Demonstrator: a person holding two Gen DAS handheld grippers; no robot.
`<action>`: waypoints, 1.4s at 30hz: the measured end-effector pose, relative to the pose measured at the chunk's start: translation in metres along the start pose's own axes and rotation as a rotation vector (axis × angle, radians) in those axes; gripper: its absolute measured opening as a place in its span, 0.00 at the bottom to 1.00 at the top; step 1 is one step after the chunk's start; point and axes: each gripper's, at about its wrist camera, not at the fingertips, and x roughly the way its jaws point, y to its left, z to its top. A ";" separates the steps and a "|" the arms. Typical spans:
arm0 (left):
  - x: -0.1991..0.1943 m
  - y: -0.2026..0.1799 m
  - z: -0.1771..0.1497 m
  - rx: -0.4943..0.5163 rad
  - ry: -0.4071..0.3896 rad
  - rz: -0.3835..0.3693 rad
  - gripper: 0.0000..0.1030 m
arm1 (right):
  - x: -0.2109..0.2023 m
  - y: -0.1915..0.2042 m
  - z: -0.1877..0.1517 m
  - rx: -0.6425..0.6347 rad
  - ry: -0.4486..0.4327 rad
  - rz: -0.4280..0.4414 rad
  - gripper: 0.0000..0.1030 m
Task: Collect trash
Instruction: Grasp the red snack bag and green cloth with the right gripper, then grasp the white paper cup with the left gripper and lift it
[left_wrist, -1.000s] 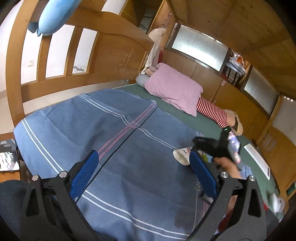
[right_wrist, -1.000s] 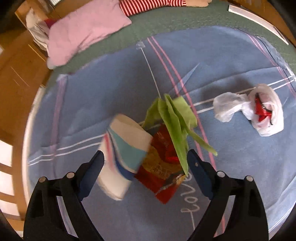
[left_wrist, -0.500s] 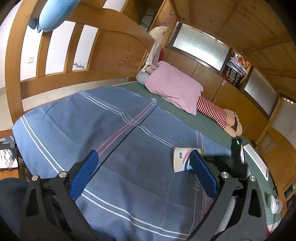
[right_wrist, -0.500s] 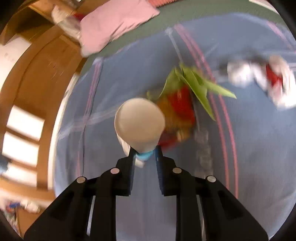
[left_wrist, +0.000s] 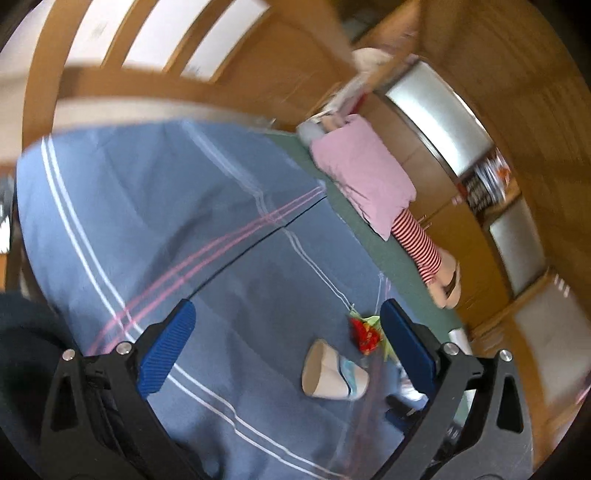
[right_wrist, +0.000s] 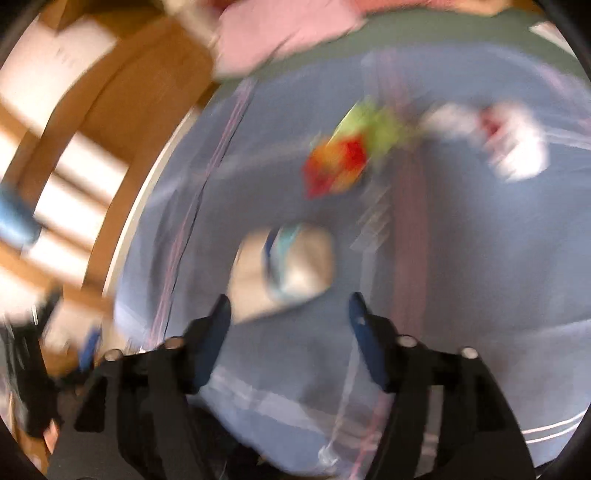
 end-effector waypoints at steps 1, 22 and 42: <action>0.004 0.004 0.001 -0.027 0.028 -0.003 0.97 | -0.004 -0.006 0.011 0.036 -0.034 -0.027 0.65; 0.010 -0.015 -0.008 0.099 0.041 -0.011 0.97 | 0.138 0.028 0.070 -0.244 0.041 -0.453 0.39; 0.026 -0.033 -0.018 0.222 0.123 0.058 0.97 | -0.012 0.004 -0.041 -0.101 -0.070 -0.091 0.34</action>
